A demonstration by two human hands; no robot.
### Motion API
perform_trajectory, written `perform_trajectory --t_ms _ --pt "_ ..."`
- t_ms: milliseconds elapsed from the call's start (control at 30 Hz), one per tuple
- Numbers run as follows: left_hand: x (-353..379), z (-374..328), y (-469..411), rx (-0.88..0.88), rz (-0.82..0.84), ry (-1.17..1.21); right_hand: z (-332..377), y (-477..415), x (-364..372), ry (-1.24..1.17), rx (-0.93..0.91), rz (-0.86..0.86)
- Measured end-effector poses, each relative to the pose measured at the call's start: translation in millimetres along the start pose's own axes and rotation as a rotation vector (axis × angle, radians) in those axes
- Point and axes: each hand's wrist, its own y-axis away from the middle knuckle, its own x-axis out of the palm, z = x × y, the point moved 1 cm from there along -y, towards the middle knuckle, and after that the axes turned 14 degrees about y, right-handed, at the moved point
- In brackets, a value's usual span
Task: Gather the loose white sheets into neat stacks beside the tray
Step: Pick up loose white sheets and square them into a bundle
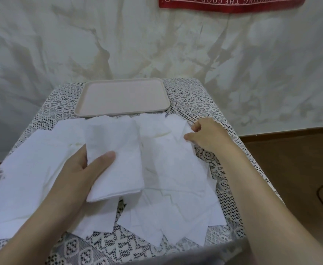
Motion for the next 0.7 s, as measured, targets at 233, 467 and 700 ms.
perform_trajectory --t_ms 233,467,700 --pt "-1 -2 1 -0.003 0.002 -0.002 1 -2 -1 -0.175 -0.032 -0.093" --pt "-3 -3 4 0.013 0.016 -0.021 -8 -2 9 -0.293 -0.039 -0.068" --pt "-12 -4 5 0.034 0.015 0.001 6 24 -24 -0.918 -0.09 -0.224"
